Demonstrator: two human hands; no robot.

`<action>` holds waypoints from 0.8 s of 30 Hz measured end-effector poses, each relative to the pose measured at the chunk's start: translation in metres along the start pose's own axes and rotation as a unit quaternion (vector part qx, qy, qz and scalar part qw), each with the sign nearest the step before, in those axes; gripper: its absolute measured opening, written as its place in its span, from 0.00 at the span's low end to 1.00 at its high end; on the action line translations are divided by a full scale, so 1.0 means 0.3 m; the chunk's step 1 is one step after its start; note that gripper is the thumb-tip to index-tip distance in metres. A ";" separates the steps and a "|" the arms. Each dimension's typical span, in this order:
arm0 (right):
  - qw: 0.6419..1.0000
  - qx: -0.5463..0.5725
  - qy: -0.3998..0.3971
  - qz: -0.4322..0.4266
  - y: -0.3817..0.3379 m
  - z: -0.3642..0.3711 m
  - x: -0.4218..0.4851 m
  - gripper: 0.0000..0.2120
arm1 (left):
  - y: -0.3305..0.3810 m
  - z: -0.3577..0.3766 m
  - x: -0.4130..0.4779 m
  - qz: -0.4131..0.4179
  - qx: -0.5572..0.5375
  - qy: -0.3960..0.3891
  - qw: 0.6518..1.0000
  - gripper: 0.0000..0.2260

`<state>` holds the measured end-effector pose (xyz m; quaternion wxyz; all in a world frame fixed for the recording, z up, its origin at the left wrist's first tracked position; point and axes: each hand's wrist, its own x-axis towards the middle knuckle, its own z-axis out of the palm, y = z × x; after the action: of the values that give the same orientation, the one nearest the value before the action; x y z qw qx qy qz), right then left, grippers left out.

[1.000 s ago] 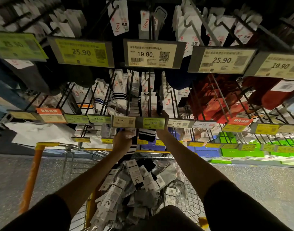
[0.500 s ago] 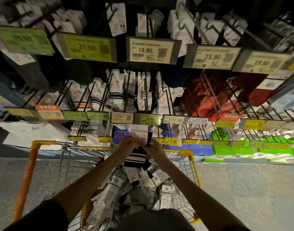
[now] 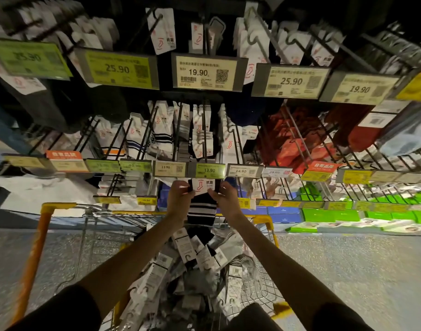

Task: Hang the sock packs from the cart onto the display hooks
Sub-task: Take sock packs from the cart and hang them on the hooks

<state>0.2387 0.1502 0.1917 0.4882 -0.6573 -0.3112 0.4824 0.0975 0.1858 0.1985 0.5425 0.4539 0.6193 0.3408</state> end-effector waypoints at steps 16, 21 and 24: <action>0.992 -0.098 0.051 0.057 -0.050 0.059 0.167 0.16 | 0.046 0.068 0.086 0.037 0.179 -0.010 0.983 0.06; 0.995 -0.099 0.023 0.013 0.036 0.072 0.257 0.12 | 0.053 0.093 0.126 0.047 0.173 -0.025 0.983 0.07; 0.993 -0.112 0.028 0.022 0.136 0.082 0.293 0.14 | 0.052 0.098 0.122 0.109 0.169 -0.019 0.979 0.10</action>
<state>0.2430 0.2225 0.1227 0.4096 -0.7274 -0.3351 0.4369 0.1295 0.2233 0.1943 0.4291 0.6107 0.6040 0.2794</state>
